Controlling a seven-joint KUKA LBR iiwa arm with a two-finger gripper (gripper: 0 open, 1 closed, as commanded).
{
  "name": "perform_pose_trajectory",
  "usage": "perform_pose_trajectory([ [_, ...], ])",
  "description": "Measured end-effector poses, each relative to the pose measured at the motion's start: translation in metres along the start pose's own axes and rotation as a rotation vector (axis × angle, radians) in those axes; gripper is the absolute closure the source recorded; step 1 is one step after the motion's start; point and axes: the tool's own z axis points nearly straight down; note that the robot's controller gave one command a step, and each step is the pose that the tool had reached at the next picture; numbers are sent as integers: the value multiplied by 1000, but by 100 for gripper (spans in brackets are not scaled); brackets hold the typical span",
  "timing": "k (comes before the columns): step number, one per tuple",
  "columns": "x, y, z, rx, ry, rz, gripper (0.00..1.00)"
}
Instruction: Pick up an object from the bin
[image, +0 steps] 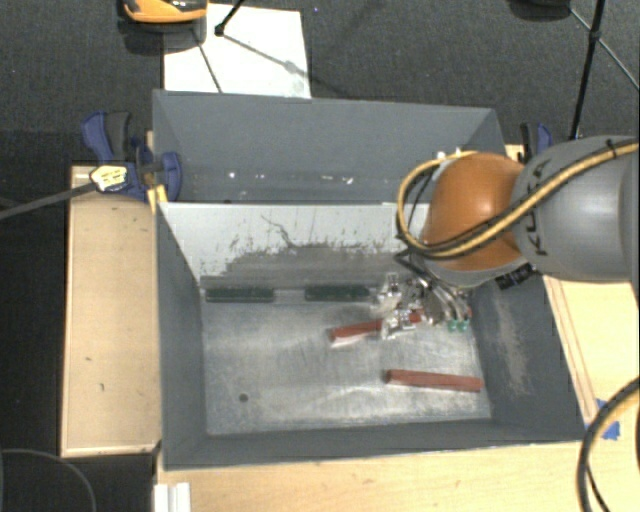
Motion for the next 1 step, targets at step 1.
perform_pose_trajectory([
  [1, 3, 6, -164, 0, -1, -14, 100],
])
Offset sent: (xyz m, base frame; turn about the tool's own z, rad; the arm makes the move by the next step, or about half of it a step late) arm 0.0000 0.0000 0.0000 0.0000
